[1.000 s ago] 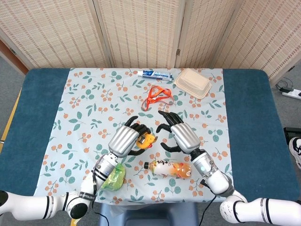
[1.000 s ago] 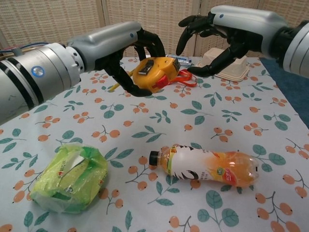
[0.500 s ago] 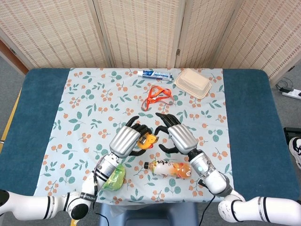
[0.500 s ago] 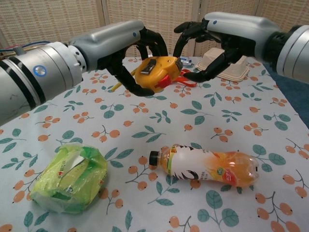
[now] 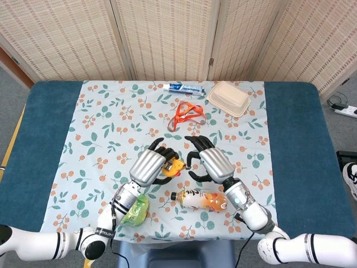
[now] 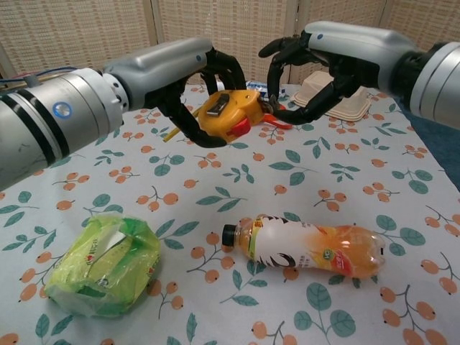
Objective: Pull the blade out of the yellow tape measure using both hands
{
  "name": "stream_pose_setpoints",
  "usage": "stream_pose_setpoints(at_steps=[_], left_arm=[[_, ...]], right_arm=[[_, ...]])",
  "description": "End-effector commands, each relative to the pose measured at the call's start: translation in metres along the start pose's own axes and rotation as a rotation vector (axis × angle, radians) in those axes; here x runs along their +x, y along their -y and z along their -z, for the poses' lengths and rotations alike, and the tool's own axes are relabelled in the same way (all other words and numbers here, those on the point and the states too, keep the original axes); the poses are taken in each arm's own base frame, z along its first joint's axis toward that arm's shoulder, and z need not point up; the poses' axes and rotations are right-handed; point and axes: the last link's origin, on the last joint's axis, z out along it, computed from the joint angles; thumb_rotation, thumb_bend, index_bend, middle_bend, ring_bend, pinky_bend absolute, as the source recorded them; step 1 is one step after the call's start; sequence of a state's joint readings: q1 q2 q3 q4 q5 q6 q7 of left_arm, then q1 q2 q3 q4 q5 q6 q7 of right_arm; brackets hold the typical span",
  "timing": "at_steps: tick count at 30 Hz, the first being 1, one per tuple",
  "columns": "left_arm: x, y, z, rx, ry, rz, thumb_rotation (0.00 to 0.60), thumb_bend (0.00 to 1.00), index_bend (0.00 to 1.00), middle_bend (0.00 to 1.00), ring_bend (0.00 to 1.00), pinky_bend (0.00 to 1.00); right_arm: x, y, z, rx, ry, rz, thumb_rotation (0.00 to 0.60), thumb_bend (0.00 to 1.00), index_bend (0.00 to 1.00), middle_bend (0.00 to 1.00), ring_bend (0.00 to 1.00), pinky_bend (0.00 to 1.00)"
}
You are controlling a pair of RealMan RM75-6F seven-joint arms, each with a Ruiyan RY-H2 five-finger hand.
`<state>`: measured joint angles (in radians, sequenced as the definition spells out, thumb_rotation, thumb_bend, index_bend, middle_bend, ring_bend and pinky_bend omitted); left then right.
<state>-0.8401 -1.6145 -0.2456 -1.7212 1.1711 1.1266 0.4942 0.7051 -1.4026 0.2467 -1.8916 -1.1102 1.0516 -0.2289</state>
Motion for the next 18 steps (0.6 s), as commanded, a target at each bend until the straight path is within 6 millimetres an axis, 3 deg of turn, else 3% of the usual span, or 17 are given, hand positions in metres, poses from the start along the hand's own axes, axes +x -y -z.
stream_pose_setpoints(at_steps=[1, 15, 18], left_arm=[[-0.0010, 0.0008, -0.0001, 0.002, 0.002, 0.001, 0.600, 0.38, 0.58, 0.57, 0.47, 0.13], [-0.0060, 0.0016, -0.0010, 0.005, 0.009, -0.006, 0.600, 0.38, 0.58, 0.57, 0.47, 0.13], [-0.0075, 0.0039, -0.0009, 0.010, 0.011, -0.008, 0.600, 0.38, 0.58, 0.58, 0.47, 0.13]], right_arm=[[-0.0009, -0.0009, -0.0006, -0.005, 0.001, -0.002, 0.600, 0.37, 0.60, 0.11, 0.07, 0.00], [-0.0062, -0.0013, -0.0067, -0.009, -0.001, -0.004, 0.600, 0.37, 0.61, 0.13, 0.08, 0.00], [-0.0069, -0.0022, -0.0075, -0.012, -0.001, -0.003, 0.600, 0.43, 0.63, 0.15, 0.09, 0.00]])
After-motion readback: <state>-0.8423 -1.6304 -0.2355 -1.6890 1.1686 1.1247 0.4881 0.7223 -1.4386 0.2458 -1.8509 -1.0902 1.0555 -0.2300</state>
